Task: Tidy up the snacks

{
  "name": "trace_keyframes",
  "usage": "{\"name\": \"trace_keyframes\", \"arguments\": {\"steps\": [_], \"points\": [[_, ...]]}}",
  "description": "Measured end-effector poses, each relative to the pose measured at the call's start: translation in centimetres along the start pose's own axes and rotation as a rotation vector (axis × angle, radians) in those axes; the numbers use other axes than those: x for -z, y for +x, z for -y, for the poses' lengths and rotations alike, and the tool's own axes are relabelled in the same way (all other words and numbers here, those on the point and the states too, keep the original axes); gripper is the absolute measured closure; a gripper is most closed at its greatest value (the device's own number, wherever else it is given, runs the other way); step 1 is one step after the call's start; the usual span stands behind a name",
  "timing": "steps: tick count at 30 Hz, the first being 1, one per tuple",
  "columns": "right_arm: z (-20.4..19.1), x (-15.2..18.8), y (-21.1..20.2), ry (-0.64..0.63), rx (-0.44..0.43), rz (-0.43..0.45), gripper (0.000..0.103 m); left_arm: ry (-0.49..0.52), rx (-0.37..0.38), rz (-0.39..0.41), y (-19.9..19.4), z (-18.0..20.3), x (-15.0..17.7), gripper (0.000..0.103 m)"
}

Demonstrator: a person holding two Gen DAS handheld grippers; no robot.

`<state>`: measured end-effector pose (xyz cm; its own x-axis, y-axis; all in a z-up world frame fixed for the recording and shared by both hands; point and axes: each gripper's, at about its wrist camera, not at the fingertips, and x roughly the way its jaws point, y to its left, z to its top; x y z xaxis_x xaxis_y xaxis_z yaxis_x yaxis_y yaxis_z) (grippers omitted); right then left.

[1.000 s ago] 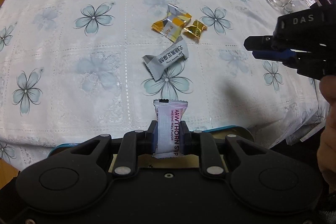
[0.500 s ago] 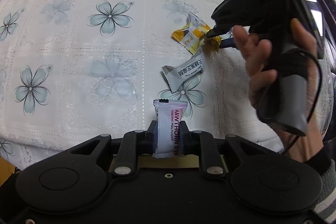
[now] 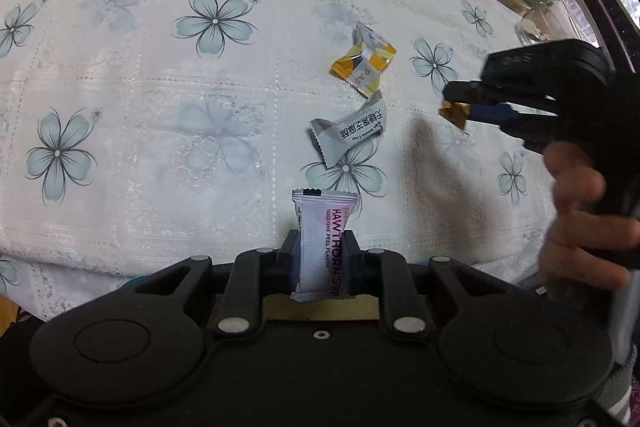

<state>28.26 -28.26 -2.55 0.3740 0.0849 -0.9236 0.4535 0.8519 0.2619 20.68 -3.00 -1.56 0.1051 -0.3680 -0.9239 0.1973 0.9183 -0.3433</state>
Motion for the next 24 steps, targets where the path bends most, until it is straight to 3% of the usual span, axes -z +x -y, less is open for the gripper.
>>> {"name": "trace_keyframes", "arguments": {"steps": [6, 12, 18, 24], "points": [[3.8, 4.8, -5.3, 0.02, -0.078, 0.04, 0.085, 0.087, -0.046, 0.007, 0.0, 1.2, 1.8, 0.076], [5.9, 10.3, -7.7, -0.008, -0.072, 0.04, 0.084, 0.187, -0.107, 0.069, -0.2, 2.4, 4.4, 0.076], [7.5, 13.9, -8.8, -0.008, -0.094, 0.02, 0.084, 0.236, -0.056, 0.059, -0.1, 2.5, 7.7, 0.076], [9.1, 16.1, -9.8, 0.015, -0.113, 0.019, 0.084, 0.289, -0.051, 0.046, 0.0, 3.3, 11.5, 0.076]]}}
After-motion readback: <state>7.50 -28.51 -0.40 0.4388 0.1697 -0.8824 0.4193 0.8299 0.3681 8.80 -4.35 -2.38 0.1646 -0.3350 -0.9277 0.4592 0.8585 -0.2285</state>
